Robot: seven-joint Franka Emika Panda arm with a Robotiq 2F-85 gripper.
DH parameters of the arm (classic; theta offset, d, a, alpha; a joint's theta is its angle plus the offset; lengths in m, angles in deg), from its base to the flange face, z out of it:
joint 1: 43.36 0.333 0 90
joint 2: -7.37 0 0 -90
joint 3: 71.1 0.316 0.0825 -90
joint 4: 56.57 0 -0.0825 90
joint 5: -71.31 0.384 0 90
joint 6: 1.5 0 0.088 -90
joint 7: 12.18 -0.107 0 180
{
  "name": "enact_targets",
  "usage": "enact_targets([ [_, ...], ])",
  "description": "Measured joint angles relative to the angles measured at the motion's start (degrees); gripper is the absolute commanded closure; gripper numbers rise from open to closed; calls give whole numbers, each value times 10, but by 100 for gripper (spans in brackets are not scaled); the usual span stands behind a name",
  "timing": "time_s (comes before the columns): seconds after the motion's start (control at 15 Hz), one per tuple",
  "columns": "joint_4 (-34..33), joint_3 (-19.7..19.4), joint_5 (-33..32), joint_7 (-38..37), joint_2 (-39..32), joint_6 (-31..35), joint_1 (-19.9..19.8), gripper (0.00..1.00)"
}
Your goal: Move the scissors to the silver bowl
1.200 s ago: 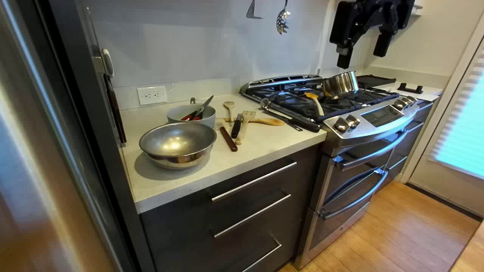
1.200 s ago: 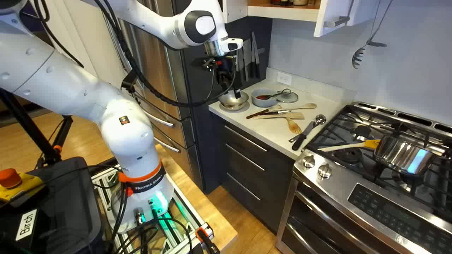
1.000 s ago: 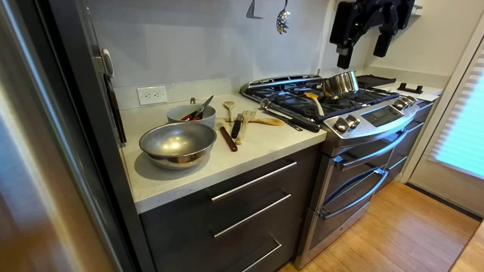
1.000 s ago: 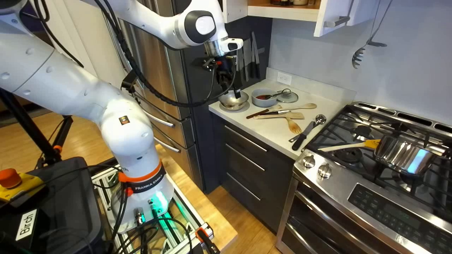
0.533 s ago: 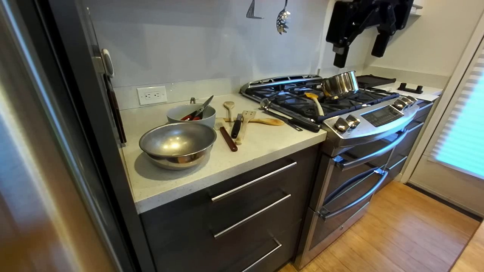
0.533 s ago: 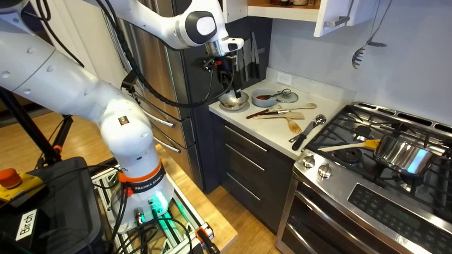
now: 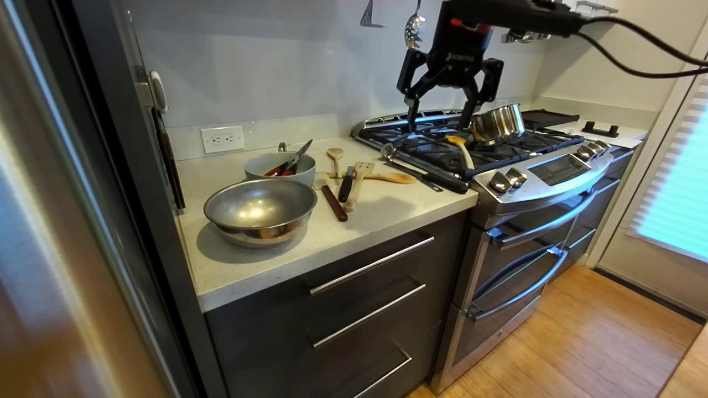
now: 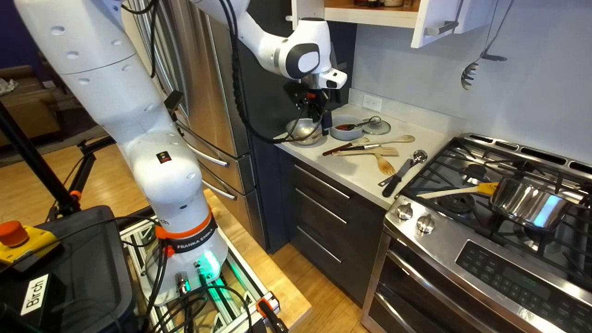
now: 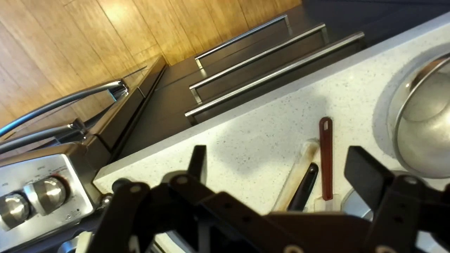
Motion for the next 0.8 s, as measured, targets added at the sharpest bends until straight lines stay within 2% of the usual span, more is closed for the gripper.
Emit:
enact_targets([
  [0.33,-156,-38,23,-5,-155,-24,0,0],
  [0.8,-178,-40,24,-9,-175,-30,3,0],
])
